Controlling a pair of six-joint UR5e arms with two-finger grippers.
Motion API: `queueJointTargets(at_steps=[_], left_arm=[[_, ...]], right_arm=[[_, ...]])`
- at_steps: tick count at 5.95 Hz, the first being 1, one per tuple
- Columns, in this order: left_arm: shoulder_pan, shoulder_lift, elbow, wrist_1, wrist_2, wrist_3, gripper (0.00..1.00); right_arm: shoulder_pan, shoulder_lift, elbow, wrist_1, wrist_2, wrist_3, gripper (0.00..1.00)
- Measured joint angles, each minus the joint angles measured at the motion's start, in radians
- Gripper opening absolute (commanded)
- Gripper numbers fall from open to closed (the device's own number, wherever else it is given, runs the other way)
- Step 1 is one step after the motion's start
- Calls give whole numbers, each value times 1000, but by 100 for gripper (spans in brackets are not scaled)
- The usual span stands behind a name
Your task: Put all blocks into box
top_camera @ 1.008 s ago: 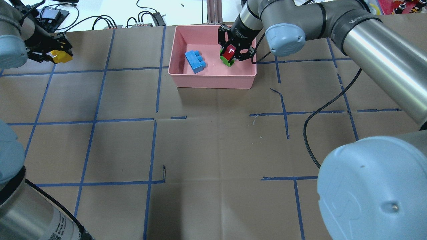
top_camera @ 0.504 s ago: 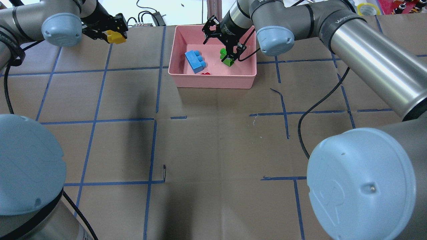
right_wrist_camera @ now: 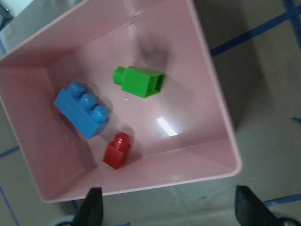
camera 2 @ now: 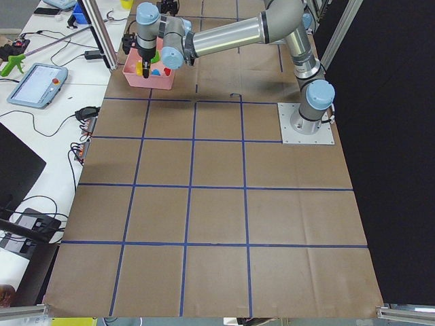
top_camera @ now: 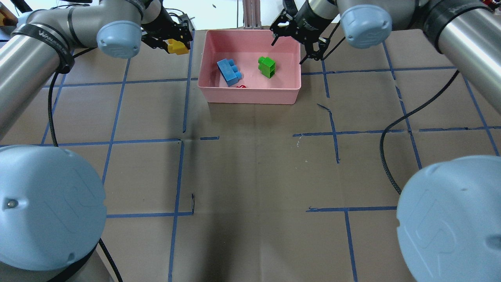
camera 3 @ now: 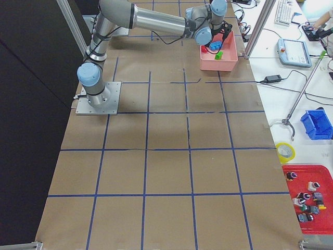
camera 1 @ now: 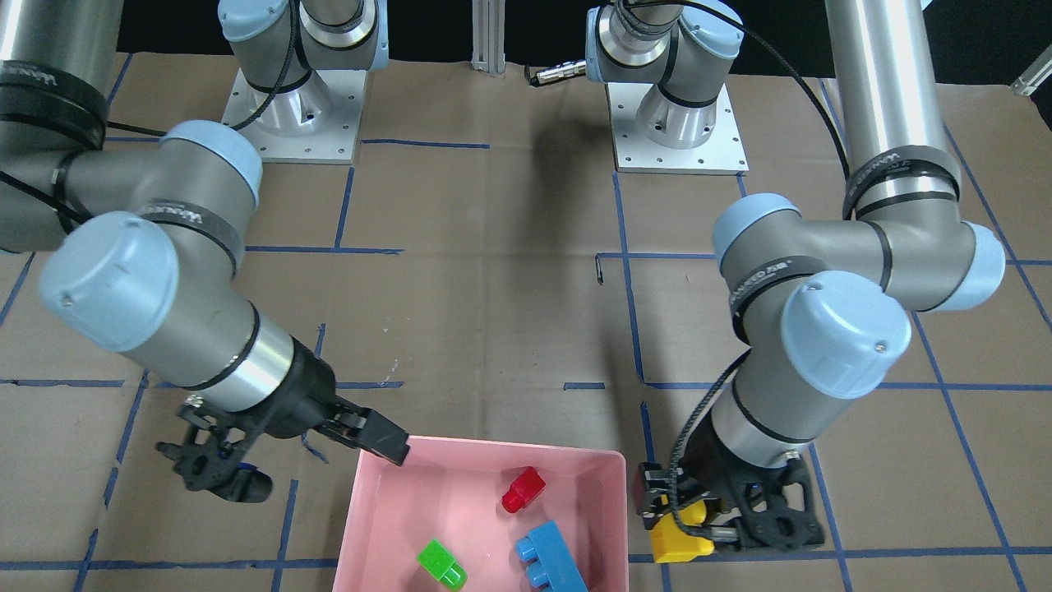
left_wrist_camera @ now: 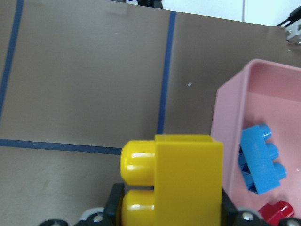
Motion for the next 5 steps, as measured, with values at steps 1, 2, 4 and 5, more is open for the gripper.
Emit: queueJointTargets(at_steps=[1, 2, 4, 5], left_arm=[[-55, -43, 39, 4, 5, -42, 39], [-101, -87, 77, 6, 10, -98, 96], [-142, -116, 101, 47, 94, -151, 100], [-145, -104, 104, 52, 136, -150, 100]], right_arm=[[-39, -36, 2, 68, -107, -146, 100], [-57, -67, 12, 93, -249, -271, 100], [-78, -196, 139, 106, -396, -413, 100], [-78, -289, 243, 108, -404, -429, 100]])
